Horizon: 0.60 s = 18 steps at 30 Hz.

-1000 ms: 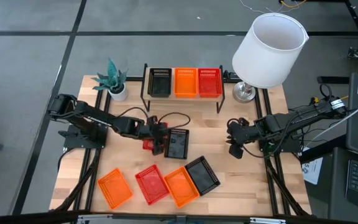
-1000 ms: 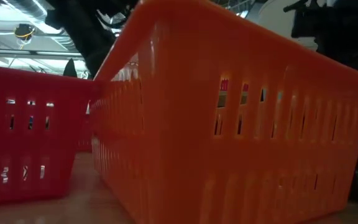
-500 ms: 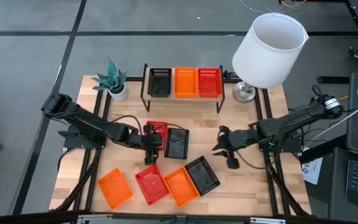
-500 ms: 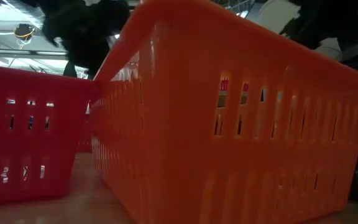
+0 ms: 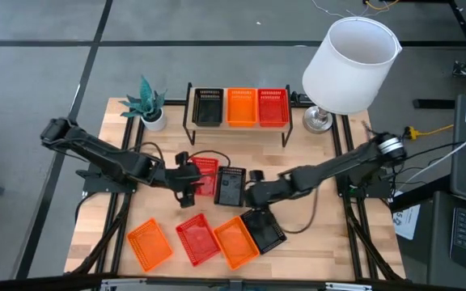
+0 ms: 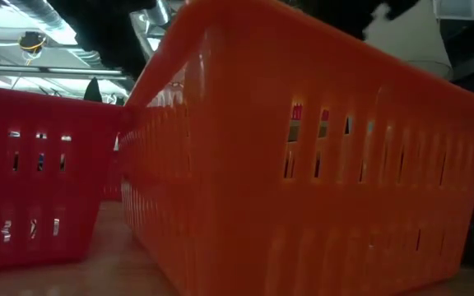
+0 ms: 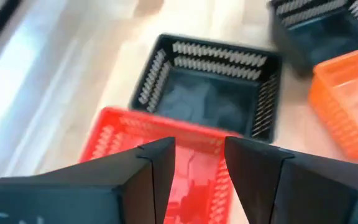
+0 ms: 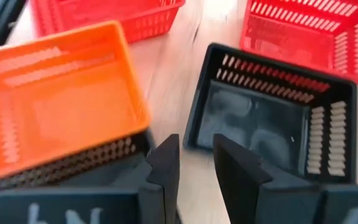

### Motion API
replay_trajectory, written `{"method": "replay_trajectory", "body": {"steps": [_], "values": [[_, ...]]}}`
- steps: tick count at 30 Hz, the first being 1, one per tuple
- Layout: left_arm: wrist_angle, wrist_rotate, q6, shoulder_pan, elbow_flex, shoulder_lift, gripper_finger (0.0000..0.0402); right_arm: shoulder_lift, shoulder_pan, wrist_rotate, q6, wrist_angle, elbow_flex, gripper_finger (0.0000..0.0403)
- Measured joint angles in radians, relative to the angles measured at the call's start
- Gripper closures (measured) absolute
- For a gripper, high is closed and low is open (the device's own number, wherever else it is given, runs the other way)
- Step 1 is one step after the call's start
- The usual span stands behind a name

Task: Stack baskets on shelf by color
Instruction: Stack the top black bin on top of the black bin on the shelf

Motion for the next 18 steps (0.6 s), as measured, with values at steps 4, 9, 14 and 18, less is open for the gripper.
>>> {"method": "replay_trajectory", "body": {"steps": [4,9,14,18], "values": [[-0.018,-0.052,0.0,0.007,-0.001,-0.014,0.027,0.131,-0.014,0.0,0.005,0.01,0.091,0.0304],[-0.026,-0.071,0.001,0.011,-0.001,-0.013,0.027,0.25,-0.027,-0.001,0.0,0.015,0.188,0.0304],[-0.027,-0.072,0.0,0.014,-0.001,-0.013,0.027,0.304,-0.032,-0.002,-0.007,0.013,0.226,0.0304],[-0.026,-0.072,0.0,0.013,-0.001,-0.013,0.0269,0.312,-0.032,-0.002,0.007,-0.001,0.225,0.0304]]}}
